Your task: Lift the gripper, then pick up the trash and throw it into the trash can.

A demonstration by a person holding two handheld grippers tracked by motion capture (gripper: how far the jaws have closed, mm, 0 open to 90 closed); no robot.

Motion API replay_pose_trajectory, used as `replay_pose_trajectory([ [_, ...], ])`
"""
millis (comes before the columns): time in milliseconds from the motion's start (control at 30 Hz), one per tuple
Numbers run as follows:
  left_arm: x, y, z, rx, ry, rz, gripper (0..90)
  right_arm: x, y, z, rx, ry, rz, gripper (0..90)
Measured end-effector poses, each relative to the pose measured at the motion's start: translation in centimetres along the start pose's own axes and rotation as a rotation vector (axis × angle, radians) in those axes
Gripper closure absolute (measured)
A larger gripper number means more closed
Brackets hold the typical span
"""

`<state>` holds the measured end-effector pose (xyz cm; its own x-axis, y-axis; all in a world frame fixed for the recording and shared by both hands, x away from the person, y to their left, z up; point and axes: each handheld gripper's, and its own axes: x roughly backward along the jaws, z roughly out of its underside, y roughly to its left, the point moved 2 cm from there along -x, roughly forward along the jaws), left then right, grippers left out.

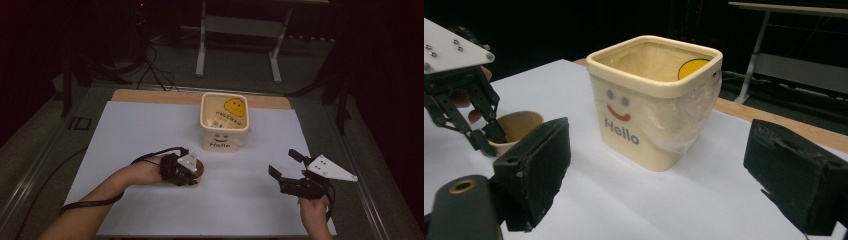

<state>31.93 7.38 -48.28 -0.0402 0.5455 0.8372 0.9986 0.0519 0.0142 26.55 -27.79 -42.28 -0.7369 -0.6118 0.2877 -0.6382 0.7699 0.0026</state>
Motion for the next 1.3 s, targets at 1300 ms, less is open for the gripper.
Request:
replay_pose_trajectory([
  [1300, 8.2, -0.6, -3.9, -0.049, -0.083, 0.026, 88.3, 0.2, 0.0, -0.3, -0.007, -0.009, -0.001, 11.6],
])
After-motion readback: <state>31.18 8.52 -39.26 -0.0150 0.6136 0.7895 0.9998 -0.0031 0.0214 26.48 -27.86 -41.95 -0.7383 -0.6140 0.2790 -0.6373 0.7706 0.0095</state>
